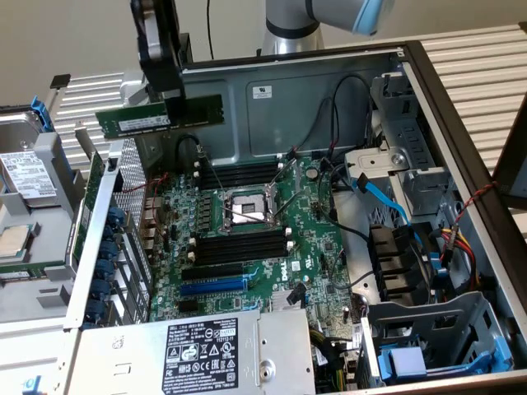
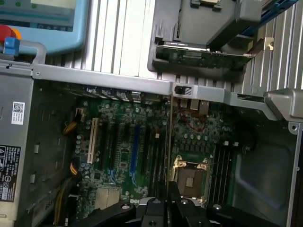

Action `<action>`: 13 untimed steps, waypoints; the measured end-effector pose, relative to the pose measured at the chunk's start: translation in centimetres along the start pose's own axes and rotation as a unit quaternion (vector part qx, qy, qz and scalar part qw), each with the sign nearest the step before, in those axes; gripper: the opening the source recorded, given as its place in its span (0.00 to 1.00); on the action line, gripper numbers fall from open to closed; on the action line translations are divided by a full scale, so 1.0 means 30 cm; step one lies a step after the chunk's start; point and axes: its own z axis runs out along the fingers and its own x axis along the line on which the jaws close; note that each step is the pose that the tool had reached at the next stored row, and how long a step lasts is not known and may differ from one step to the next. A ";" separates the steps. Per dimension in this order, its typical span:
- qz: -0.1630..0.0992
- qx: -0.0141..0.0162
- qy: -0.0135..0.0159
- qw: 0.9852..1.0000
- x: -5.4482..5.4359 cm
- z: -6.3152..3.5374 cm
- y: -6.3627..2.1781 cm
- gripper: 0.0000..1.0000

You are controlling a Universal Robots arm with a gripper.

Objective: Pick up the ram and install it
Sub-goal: 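Pick up the ram and move it above insertion slot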

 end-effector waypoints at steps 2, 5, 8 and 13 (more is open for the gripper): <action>0.000 0.000 0.002 1.000 0.002 0.006 -0.030 0.14; 0.001 0.000 0.002 1.000 0.003 0.023 -0.066 0.14; 0.003 0.000 0.002 1.000 0.000 0.040 -0.086 0.14; 0.005 0.000 0.003 1.000 -0.013 0.063 -0.110 0.14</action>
